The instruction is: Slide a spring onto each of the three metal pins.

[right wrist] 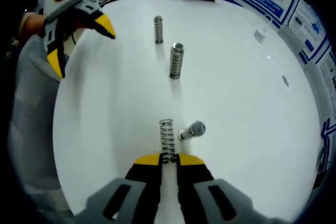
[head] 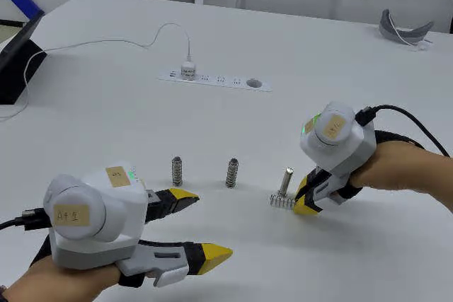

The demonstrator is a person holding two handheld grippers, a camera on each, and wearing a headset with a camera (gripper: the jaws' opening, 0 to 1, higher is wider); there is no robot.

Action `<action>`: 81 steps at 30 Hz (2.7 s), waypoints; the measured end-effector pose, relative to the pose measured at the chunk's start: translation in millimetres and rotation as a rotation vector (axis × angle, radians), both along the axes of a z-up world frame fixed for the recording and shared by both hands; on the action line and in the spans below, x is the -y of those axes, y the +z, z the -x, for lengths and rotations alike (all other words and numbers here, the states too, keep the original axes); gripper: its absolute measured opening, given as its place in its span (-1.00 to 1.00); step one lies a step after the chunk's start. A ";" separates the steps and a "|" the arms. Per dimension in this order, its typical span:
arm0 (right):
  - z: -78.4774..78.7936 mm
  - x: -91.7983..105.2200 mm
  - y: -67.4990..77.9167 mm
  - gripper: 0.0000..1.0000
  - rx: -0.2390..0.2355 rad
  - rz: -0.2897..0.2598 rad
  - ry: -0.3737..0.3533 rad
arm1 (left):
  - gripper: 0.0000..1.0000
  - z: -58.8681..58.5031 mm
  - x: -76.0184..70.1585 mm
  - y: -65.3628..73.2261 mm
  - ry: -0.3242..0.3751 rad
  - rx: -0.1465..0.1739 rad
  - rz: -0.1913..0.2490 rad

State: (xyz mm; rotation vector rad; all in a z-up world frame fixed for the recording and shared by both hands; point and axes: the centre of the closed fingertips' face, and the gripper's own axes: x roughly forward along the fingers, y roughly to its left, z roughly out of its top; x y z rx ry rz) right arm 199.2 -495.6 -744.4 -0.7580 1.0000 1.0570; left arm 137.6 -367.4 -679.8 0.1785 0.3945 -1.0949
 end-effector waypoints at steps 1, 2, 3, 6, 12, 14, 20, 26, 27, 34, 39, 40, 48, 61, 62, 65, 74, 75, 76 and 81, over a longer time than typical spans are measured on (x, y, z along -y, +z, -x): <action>-0.1 0.1 0.0 -0.76 0.000 0.001 0.000 | 0.11 0.1 0.2 0.0 0.000 0.000 0.000; 0.2 0.3 -0.1 -0.76 -0.003 0.002 -0.005 | 0.11 0.1 0.3 0.0 -0.001 0.000 0.000; 0.6 -0.1 0.0 -0.76 -0.007 0.002 -0.007 | 0.10 0.1 0.3 -0.1 -0.001 0.000 0.000; 4.6 -1.7 1.0 -0.76 -0.010 0.001 0.002 | 0.10 0.1 0.5 -0.4 -0.002 -0.001 -0.001; 8.9 -4.9 11.7 -0.77 0.001 -0.017 0.007 | 0.09 -0.6 1.6 -1.3 -0.012 0.000 -0.009; 10.0 -6.1 16.6 -0.77 0.007 -0.028 0.006 | 0.08 -1.8 3.5 -0.7 -0.015 0.000 -0.007; 18.4 -10.2 31.9 -0.77 0.021 -0.057 0.015 | 0.05 -4.5 13.0 2.8 -0.039 0.012 -0.012; 32.1 -21.8 48.4 -0.77 0.042 -0.070 0.069 | 0.01 -7.6 22.5 7.8 -0.065 0.032 -0.013; 34.4 -24.7 51.2 -0.77 0.046 -0.073 0.083 | 0.00 -8.0 24.2 8.8 -0.070 0.033 -0.012; 43.6 -41.8 65.2 -0.77 0.074 -0.085 0.144 | -0.06 -8.1 30.0 12.1 -0.092 0.046 -0.013; 47.3 -53.2 70.3 -0.77 0.083 -0.087 0.185 | -0.09 -8.1 33.0 14.7 -0.101 0.054 -0.010; 48.0 -54.9 71.2 -0.77 0.085 -0.088 0.191 | -0.10 -8.1 33.4 15.4 -0.102 0.056 -0.009; 55.4 -68.9 79.0 -0.77 0.093 -0.094 0.254 | -0.29 -5.7 38.1 18.9 -0.129 0.079 -0.009; 63.2 -78.0 82.4 -0.77 0.091 -0.095 0.314 | -0.63 -1.1 42.6 21.2 -0.165 0.120 -0.022; 63.7 -78.3 82.6 -0.77 0.091 -0.095 0.317 | -0.66 -0.9 42.6 21.2 -0.167 0.122 -0.023; 66.4 -79.5 84.1 -0.77 0.089 -0.092 0.330 | -0.74 -0.8 42.1 20.8 -0.169 0.130 -0.030; 69.6 -84.6 99.0 -0.77 0.111 -0.097 0.356 | -0.76 -0.3 41.6 19.0 -0.175 0.131 -0.042; 69.7 -85.3 100.3 -0.77 0.114 -0.097 0.358 | -0.76 -0.4 41.7 19.0 -0.176 0.132 -0.043; 70.2 -86.4 102.3 -0.77 0.118 -0.097 0.363 | -0.76 -0.3 42.0 19.0 -0.176 0.132 -0.044; 71.4 -92.4 109.8 -0.77 0.132 -0.108 0.375 | -0.77 0.2 42.3 18.3 -0.179 0.133 -0.049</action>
